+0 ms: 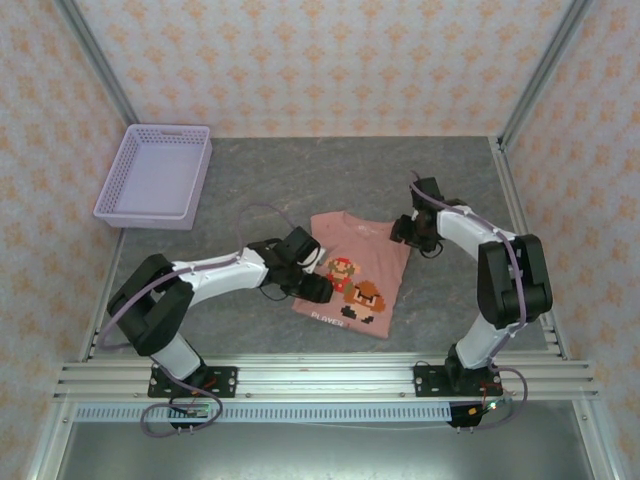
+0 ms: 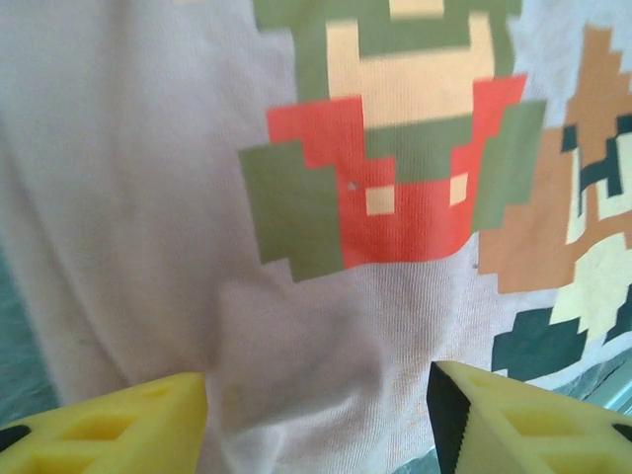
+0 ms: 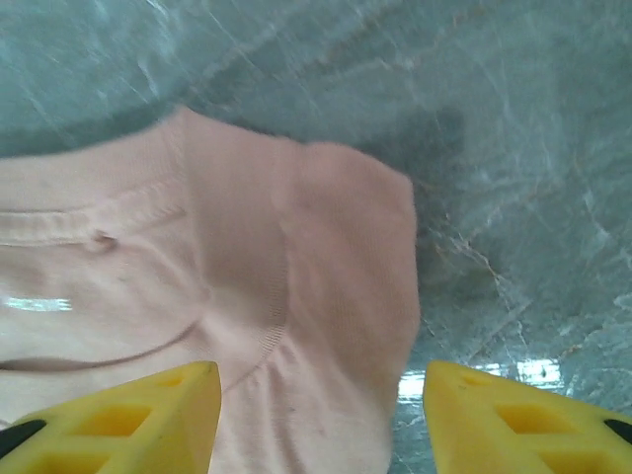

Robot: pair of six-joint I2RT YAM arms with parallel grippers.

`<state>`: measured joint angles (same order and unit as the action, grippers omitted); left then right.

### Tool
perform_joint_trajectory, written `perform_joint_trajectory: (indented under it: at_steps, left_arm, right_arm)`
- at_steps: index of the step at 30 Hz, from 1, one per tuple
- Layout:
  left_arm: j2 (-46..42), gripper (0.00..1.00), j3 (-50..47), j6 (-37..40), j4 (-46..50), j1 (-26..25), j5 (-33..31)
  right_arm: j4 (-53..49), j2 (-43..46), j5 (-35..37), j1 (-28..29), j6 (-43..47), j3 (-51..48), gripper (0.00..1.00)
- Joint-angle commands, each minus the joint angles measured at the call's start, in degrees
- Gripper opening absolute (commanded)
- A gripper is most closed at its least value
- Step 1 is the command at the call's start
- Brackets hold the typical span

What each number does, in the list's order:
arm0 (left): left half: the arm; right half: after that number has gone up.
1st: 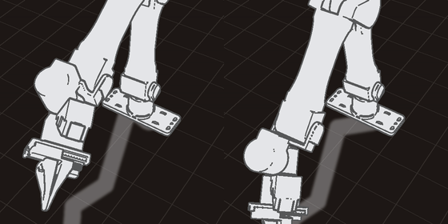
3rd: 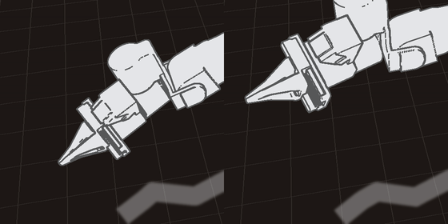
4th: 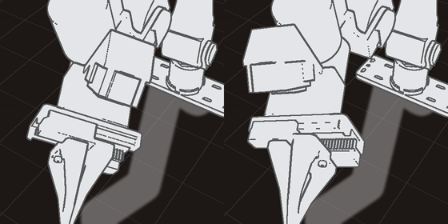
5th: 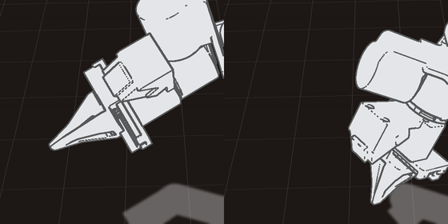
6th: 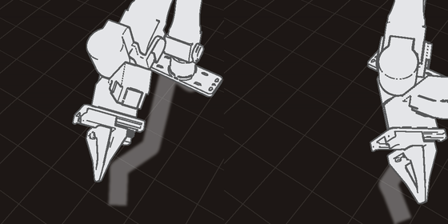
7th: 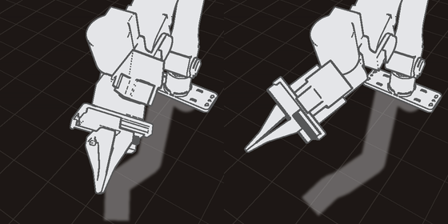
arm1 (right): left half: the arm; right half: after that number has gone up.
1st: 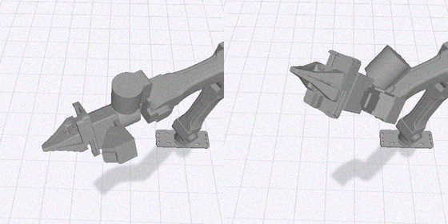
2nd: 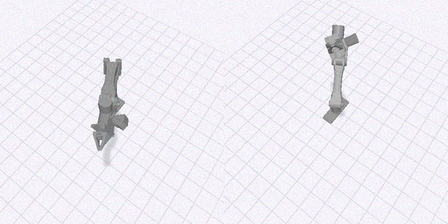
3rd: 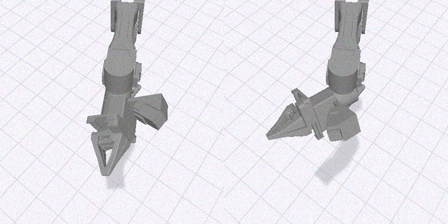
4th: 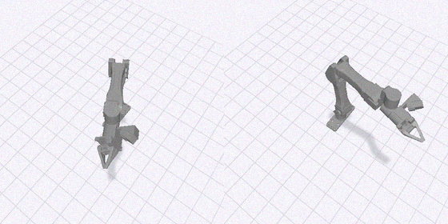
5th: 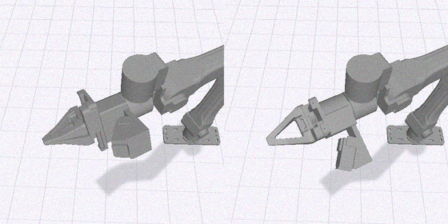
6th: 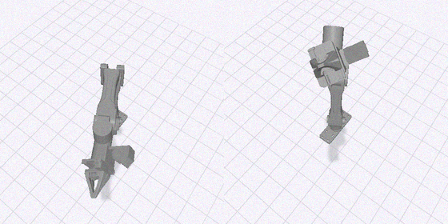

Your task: Fold the inside-out t-shirt

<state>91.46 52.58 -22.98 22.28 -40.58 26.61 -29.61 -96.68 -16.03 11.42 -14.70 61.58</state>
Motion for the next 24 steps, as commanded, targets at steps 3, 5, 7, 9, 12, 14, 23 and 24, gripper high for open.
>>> perform_joint_trajectory:
  at_steps: [3, 5, 7, 9, 12, 14, 23, 24]
  left_arm:
    - [-2.3, 0.69, 3.5, 0.6, -3.3, 9.3, -3.1]
    - [0.9, 0.72, 6.5, 1.4, -4.7, 12.0, -3.0]
    - [5.6, 0.74, 11.5, 3.3, -4.9, 13.5, -3.0]
    - [10.6, 0.76, 16.5, 4.5, -4.0, 14.8, -2.3]
    - [17.5, 0.77, 23.8, 6.7, -1.7, 15.9, -1.6]
    - [22.6, 0.78, 28.6, 8.1, 0.9, 15.9, -1.6]
    - [31.5, 0.78, 39.3, 11.8, 5.6, 15.5, 3.2]
    - [32.2, 0.78, 39.7, 12.1, 5.8, 15.3, 3.6]
  right_arm:
    - [-0.3, 1.4, 3.1, -1.5, 2.2, 1.8, 0.63]
    - [1.3, 0.8, 1.3, -3.0, 1.6, 2.2, 0.67]
    - [1.9, -1.0, 0.7, -3.5, 1.6, 3.8, 0.7]
    - [1.1, -3.2, 0.3, -3.5, 1.8, 5.6, 0.71]
    - [1.9, -5.1, -0.5, -3.5, 1.7, 6.2, 0.73]
    - [2.4, -6.3, -1.7, -3.5, 1.5, 6.4, 0.75]
    - [5.3, -9.6, -6.3, -2.8, 0.6, 4.9, 0.74]
    - [5.7, -9.9, -6.9, -2.7, 0.5, 4.7, 0.73]
